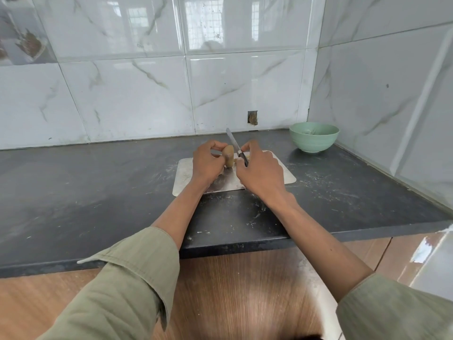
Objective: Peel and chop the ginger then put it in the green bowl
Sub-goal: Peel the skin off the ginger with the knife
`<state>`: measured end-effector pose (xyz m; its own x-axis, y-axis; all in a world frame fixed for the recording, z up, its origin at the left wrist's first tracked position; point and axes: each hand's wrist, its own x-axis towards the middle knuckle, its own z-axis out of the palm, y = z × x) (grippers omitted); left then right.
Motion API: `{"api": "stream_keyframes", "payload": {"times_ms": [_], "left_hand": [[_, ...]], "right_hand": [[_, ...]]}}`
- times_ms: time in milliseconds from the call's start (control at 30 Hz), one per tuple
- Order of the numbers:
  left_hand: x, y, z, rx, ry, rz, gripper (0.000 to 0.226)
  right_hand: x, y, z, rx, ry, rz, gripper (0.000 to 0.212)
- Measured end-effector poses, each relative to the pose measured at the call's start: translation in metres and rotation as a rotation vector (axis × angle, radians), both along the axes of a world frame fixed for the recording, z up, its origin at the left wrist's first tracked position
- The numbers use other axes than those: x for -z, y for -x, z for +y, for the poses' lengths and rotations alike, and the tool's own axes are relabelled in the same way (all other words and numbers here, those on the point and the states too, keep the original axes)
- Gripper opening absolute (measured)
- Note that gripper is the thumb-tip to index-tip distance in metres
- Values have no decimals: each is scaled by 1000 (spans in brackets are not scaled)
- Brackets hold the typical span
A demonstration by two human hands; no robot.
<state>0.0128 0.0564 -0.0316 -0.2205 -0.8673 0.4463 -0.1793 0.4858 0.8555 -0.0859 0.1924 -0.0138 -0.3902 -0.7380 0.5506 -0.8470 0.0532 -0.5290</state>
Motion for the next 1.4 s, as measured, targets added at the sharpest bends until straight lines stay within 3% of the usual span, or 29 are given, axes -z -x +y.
{"api": "stream_keyframes", "payload": {"times_ms": [667,933,1133,1400], "left_hand": [[-11,-4,19,41,-57,53,25],[-8,-7,14,17,-19,5,24],[-8,-6,16,7,24,3,28],[-3,-6,5,33,-15,28,26]], "right_hand": [[3,-4,-1,-10,107,33,27],[2,-5,-3,20,96,73,17],[-6,-3,-5,-14,62,-16,18],[-3,-4,-7,-18,29,55,17]]}}
